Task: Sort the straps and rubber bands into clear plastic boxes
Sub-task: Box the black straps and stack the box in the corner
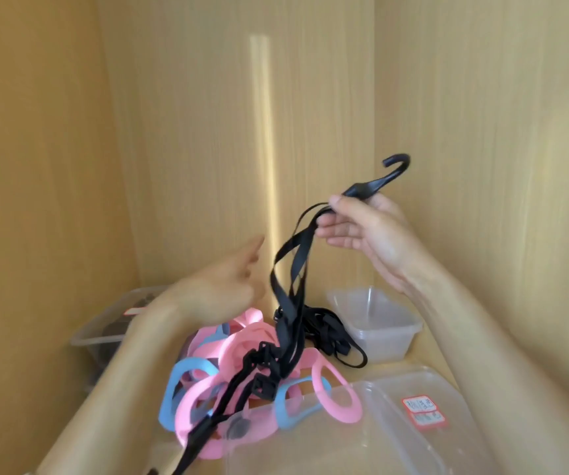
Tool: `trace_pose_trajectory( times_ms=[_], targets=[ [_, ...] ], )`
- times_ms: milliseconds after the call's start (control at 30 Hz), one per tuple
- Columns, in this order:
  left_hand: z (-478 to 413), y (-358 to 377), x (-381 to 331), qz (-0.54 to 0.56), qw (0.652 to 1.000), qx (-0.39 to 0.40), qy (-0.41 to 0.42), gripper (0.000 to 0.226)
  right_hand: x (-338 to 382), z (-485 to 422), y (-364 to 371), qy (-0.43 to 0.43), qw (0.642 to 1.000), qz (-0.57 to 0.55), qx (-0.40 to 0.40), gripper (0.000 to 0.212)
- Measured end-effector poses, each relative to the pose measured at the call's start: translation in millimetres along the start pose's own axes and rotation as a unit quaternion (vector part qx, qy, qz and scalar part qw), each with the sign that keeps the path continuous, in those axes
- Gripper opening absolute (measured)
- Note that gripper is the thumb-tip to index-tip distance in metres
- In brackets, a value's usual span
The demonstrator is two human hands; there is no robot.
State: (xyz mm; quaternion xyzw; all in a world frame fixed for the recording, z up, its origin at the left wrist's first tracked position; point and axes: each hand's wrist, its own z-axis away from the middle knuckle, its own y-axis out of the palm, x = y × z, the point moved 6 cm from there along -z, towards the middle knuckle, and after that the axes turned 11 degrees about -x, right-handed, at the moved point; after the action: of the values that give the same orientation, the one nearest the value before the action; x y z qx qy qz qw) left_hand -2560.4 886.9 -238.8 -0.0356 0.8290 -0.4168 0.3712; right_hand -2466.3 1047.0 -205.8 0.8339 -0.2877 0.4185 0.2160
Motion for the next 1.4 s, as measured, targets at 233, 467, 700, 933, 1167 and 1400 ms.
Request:
trace_pose_trajectory(
  times_ms=[233,467,700,933,1167,1400],
  targets=[
    [-2,2,-30,0.21,0.964,-0.127,0.101,0.063,-9,23,40,0.022,0.98,0.045,0.19,0.01],
    [-6,-3,-22,0.119,0.971,-0.166,0.123,0.016,-7,22,40,0.041,0.983,0.052,0.171,0.05],
    [-9,-3,-13,0.155,0.969,-0.163,0.101,0.013,-6,10,18,-0.004,0.996,0.059,0.071,0.006],
    [-2,-8,-31,0.23,0.944,-0.18,0.155,0.02,-32,31,50,0.029,0.932,0.259,0.253,0.016],
    [-4,-11,-28,0.412,0.879,-0.229,0.068,0.028,-45,63,81,0.041,0.884,0.269,0.379,0.035],
    [-8,-11,-16,0.414,0.87,-0.261,0.051,0.018,-59,72,97,0.04,0.894,0.248,0.371,0.024]
  ],
)
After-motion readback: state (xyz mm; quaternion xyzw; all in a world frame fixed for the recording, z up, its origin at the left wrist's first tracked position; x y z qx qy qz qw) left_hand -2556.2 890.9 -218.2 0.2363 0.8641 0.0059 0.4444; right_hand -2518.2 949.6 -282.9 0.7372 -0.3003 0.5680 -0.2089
